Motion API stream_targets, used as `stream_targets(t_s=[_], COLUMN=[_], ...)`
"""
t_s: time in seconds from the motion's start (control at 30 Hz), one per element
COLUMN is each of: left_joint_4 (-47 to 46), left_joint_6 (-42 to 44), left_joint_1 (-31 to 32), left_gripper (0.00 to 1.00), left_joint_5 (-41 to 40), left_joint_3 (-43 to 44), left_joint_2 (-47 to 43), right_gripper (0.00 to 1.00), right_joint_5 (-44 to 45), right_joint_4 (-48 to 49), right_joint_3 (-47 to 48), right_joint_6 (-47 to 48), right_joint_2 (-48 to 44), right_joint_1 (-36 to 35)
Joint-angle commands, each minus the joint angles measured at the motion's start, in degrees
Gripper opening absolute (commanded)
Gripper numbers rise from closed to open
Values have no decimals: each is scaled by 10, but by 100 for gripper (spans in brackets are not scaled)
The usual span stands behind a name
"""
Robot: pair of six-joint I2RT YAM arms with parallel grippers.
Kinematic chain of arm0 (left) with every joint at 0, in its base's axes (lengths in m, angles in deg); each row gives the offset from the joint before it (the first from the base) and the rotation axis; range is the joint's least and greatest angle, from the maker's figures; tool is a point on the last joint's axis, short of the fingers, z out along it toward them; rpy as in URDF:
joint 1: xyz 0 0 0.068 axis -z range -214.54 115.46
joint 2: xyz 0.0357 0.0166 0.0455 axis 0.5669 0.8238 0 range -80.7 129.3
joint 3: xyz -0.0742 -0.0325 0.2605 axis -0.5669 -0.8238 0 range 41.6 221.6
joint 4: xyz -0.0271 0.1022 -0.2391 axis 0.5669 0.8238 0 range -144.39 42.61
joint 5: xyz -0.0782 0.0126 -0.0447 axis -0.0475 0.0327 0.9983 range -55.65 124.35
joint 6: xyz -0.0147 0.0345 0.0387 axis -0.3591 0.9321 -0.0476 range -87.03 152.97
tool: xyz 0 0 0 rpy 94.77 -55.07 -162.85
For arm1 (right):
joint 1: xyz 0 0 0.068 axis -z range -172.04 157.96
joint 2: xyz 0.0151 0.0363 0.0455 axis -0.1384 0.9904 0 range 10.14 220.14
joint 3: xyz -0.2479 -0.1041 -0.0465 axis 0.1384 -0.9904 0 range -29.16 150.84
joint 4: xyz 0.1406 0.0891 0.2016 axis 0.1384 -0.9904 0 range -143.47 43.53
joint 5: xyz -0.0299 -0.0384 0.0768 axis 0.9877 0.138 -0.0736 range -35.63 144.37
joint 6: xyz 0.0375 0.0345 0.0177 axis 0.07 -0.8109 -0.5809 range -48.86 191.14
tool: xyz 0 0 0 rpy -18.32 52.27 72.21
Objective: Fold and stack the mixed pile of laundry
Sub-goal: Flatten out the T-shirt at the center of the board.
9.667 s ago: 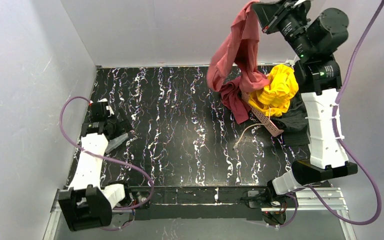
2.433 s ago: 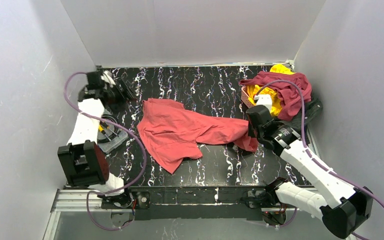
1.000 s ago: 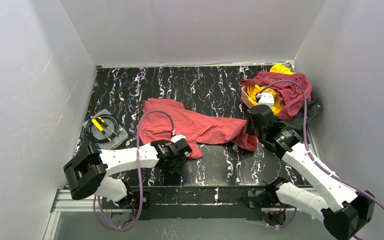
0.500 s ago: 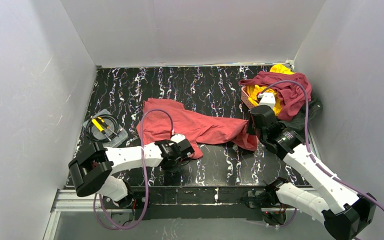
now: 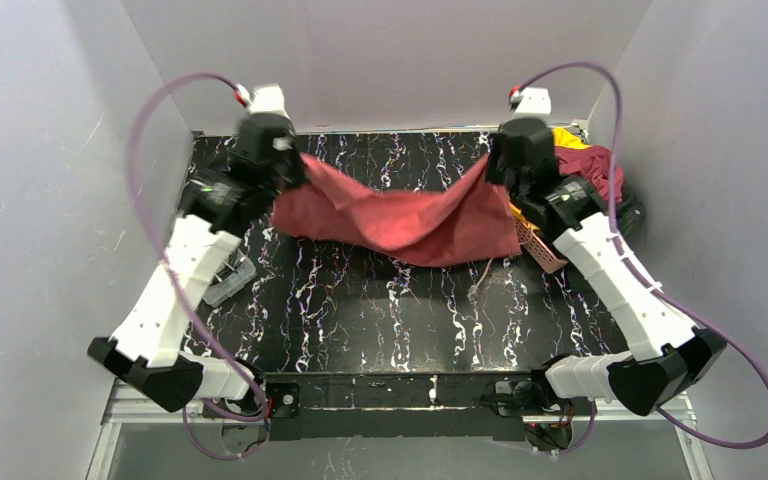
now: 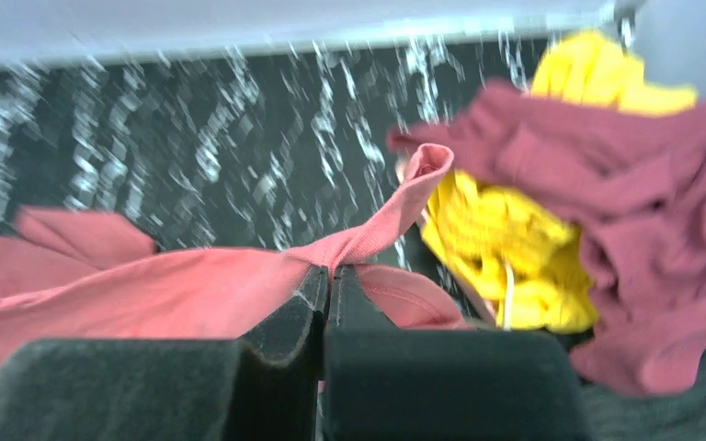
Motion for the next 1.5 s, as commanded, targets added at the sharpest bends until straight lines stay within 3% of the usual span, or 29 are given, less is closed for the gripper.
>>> stream_targets(t_s=[0.0, 0.13, 0.23, 0.43, 0.63, 0.9, 1.07, 1.2, 1.47], left_joint_4=[83, 106, 108, 75, 74, 72, 80, 48, -161], left_joint_6=[96, 124, 134, 143, 130, 179, 177, 150, 100], left_joint_1=[-28, -30, -30, -30, -30, -36, -105, -152, -212], left_gripper=[0, 0, 0, 0, 0, 0, 0, 0, 0], left_joint_5=[-22, -8, 8, 20, 58, 52, 114, 172, 261], left_joint_3=[245, 437, 515, 486, 484, 435, 510, 585, 636], left_joint_2=[-10, -4, -21, -107, -115, 20, 166, 224, 192], right_gripper=[1, 1, 1, 1, 1, 1, 1, 1, 1], right_joint_5=[-21, -84, -142, -181, -171, -65, -57, -64, -175], right_joint_4=[9, -7, -4, -27, -38, 39, 121, 192, 263], right_joint_3=[165, 255, 261, 242, 210, 77, 43, 83, 265], right_joint_6=[54, 87, 107, 125, 115, 73, 55, 60, 98], right_joint_2=[-7, -30, -74, -161, -185, -136, -59, 15, 109], right_joint_1=[2, 2, 3, 1, 2, 2, 3, 4, 37])
